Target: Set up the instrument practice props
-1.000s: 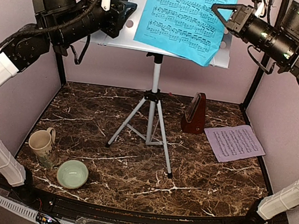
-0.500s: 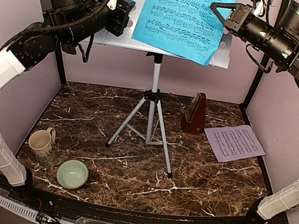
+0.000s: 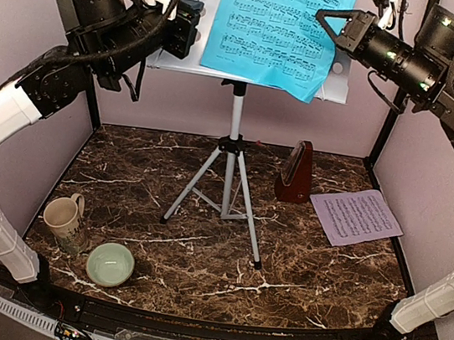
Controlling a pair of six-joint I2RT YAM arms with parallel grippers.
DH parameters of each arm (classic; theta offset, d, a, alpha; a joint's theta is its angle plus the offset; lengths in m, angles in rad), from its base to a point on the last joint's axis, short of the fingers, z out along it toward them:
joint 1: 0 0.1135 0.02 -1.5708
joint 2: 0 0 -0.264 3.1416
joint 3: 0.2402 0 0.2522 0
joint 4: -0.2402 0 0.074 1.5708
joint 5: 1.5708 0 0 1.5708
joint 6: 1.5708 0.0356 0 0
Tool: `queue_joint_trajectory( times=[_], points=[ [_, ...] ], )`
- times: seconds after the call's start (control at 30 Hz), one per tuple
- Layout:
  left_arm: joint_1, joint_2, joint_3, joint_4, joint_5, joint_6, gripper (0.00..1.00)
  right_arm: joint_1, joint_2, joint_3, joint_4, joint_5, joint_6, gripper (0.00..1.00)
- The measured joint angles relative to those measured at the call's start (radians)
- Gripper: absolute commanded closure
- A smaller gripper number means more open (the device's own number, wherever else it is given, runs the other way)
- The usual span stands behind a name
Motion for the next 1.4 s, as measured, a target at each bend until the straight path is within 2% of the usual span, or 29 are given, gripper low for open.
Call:
queue_joint_trajectory(
  times=[0.2,0.37,0.6,1.13,1.4],
  points=[
    [0.0,-0.068,-0.15,0.186,0.04,0.004,1.0,0.0,0.001,-0.007,0.009,0.003,-0.001,1.0],
    [0.0,-0.084,-0.194,0.257,0.08,0.014,1.0,0.0,0.026,0.003,0.029,-0.001,-0.002,1.0],
    [0.001,-0.087,-0.202,0.27,0.126,0.019,1.0,-0.002,0.111,0.075,0.042,-0.05,-0.042,1.0],
    [0.003,-0.108,-0.232,0.275,0.202,0.016,1.0,-0.004,0.281,0.353,-0.01,-0.242,-0.256,1.0],
    [0.003,-0.114,-0.241,0.28,0.214,0.011,1.0,-0.004,0.327,0.382,-0.014,-0.302,-0.291,1.0]
  ],
)
